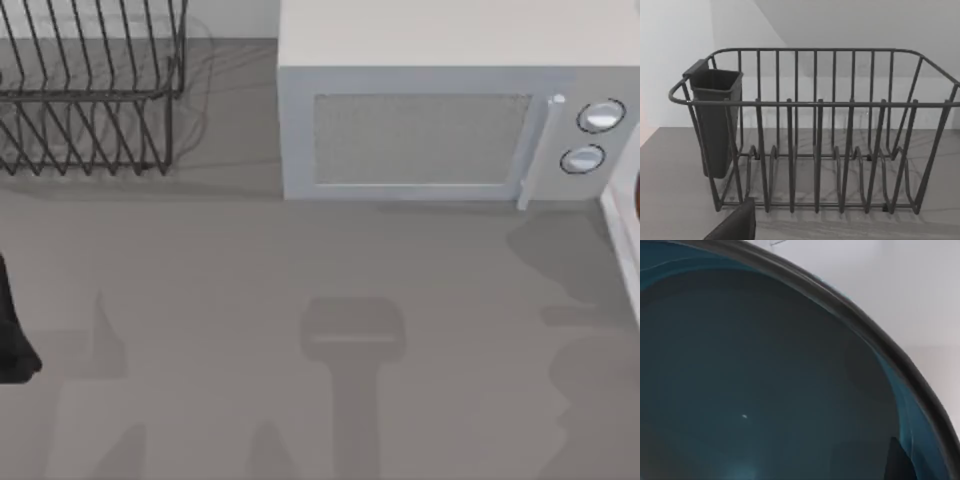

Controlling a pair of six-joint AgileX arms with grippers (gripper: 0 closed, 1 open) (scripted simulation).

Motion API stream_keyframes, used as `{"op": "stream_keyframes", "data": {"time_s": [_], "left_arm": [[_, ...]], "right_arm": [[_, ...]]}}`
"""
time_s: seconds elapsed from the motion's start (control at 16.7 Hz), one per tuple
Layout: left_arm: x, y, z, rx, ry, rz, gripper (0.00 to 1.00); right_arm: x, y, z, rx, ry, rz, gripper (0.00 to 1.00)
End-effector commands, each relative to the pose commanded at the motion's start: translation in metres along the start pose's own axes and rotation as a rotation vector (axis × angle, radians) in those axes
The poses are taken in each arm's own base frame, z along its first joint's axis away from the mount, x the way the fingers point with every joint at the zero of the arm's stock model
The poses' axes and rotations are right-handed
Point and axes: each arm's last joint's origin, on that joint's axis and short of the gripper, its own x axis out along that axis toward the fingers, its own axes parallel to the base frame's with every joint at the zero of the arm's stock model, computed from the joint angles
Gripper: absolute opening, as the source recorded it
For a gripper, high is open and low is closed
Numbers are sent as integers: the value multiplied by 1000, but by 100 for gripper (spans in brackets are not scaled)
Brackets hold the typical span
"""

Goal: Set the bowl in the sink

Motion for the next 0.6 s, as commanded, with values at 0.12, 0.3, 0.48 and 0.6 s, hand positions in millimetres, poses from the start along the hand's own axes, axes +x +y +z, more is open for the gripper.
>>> {"op": "stream_keyframes", "data": {"time_s": [0.12,0.3,0.48,0.6], "left_arm": [[0,0,0,0,0,0,100],[0,0,0,0,0,0,100],[0,0,0,0,0,0,100],[0,0,0,0,0,0,100]], "right_arm": [[-10,-12,9,-76,-181,6,0],[-30,-20,28,-192,-418,7,0],[-49,-20,47,-288,-593,10,0],[-57,-19,54,-322,-655,8,0]]}}
